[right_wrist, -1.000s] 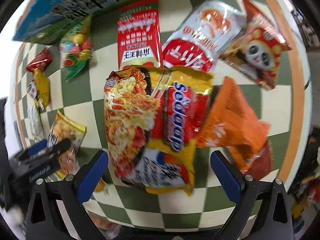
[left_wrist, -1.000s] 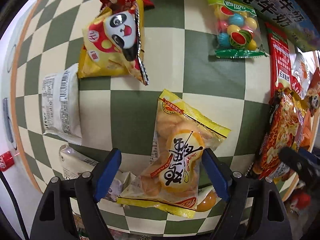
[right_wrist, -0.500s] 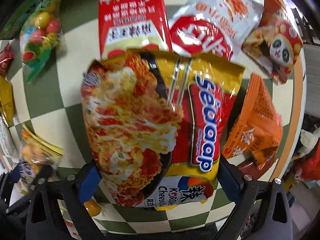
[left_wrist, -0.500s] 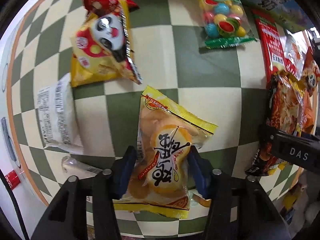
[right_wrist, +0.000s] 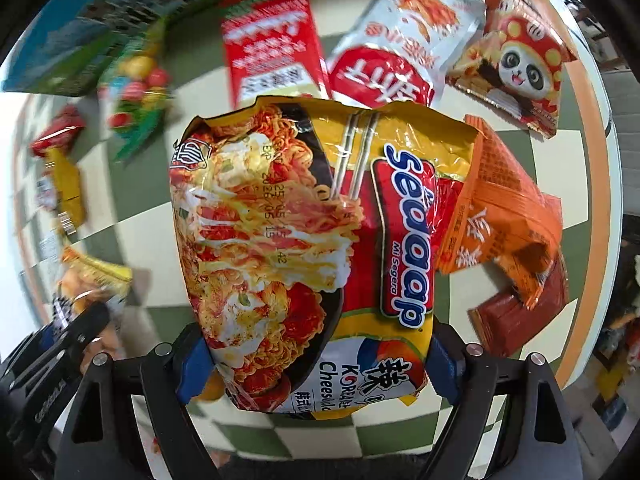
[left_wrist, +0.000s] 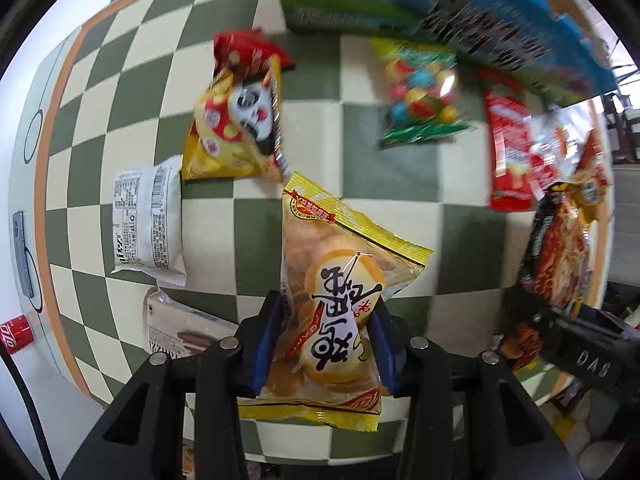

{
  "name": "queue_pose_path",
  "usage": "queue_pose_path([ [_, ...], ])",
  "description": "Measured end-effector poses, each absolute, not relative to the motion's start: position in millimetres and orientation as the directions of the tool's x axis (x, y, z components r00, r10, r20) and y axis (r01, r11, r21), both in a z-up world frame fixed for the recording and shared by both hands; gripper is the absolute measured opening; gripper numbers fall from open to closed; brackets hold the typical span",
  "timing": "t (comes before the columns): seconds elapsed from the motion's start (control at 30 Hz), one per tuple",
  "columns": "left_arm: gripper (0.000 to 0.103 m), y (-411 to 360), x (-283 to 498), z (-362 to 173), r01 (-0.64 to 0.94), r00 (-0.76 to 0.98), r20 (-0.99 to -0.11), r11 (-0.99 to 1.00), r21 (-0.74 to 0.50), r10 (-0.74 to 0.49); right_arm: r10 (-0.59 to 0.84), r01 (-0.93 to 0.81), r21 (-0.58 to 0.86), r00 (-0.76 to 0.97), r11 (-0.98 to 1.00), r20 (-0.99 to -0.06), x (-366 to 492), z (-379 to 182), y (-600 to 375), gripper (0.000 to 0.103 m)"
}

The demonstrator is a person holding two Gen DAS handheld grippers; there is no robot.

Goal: Organize snacks
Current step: 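Carry both bags into the cardboard box and open both tools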

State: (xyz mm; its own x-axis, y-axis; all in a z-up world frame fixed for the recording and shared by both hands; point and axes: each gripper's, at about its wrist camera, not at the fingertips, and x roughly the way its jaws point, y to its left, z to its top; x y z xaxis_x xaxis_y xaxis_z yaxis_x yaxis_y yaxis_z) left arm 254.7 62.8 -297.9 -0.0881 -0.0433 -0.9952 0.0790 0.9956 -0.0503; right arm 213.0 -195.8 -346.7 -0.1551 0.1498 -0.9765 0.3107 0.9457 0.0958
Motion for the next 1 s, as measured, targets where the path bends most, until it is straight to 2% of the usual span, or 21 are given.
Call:
queue_pose_path([
  [0.33, 0.039, 30, 299, -175, 0.059, 0.081, -0.970, 0.972, -0.226, -0.231, 0.265, 0.241, 0.259, 0.006, 0.935, -0.964, 239, -238, -231, 0.088],
  [0.53, 0.039, -4, 372, -127, 0.053, 0.179, -0.945, 0.961, -0.270, -0.275, 0.286, 0.200, 0.305, 0.115, 0.931, -0.951, 294, -165, -260, 0.088],
  [0.73, 0.039, -15, 464, -143, -0.013, 0.156, -0.944, 0.955, -0.296, -0.290, 0.238, 0.200, 0.263, 0.139, 0.944, -0.961, 387, -154, -260, 0.088],
  [1.0, 0.039, -31, 544, -212, -0.068, 0.013, -0.947, 0.945, -0.320, -0.320, 0.188, 0.204, 0.190, 0.031, 0.960, -0.982, 483, -211, -258, 0.088],
])
